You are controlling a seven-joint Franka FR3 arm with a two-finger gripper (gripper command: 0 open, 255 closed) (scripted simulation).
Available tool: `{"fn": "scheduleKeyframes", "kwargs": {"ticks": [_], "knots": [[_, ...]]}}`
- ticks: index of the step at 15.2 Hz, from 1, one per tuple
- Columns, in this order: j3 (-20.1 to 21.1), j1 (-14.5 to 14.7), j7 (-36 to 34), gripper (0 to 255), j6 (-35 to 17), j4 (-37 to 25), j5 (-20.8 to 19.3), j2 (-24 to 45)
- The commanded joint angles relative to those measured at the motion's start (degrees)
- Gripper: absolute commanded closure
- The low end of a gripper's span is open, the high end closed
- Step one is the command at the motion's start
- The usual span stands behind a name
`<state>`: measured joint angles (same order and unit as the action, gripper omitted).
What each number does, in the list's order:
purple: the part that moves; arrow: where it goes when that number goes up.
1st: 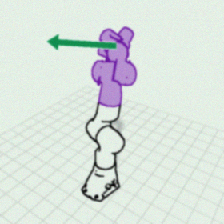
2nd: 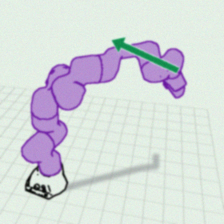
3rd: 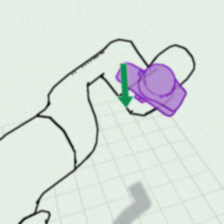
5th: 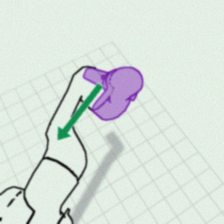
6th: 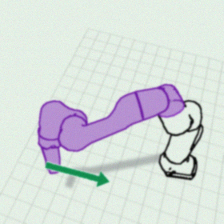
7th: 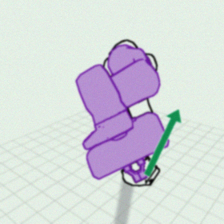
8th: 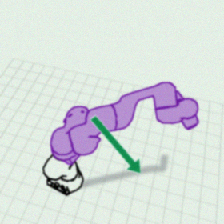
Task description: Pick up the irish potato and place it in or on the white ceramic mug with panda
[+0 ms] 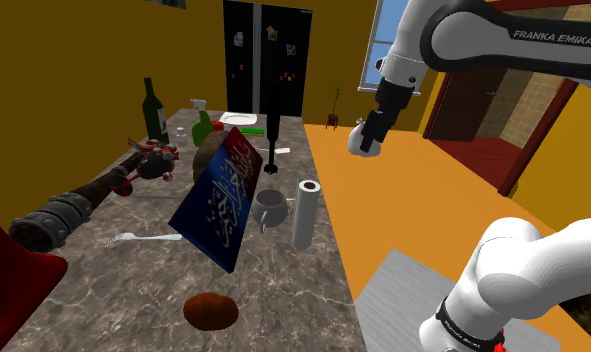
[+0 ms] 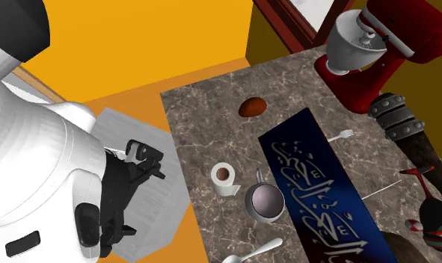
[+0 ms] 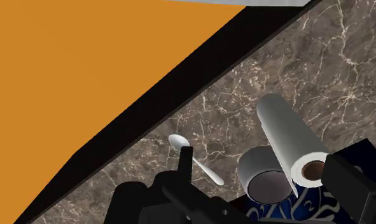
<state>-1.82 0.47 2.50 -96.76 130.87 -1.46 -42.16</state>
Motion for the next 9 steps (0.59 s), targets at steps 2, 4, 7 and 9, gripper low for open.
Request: {"fn": "scheduleKeyframes", "kwargs": {"ticks": [2, 4, 7, 9], "knots": [[1.10, 0.59, -0.45, 0, -0.86, 0.12, 0.16, 0.83], [3.30, 1.75, -1.36, 0, -2.56, 0.24, 0.40, 2.62], [6.60, 3.38, -2.78, 0, -5.05, 0.13, 0.55, 5.59], [8.79, 4.40, -3.77, 0, -6.66, -0.14, 0.50, 7.77]]}}
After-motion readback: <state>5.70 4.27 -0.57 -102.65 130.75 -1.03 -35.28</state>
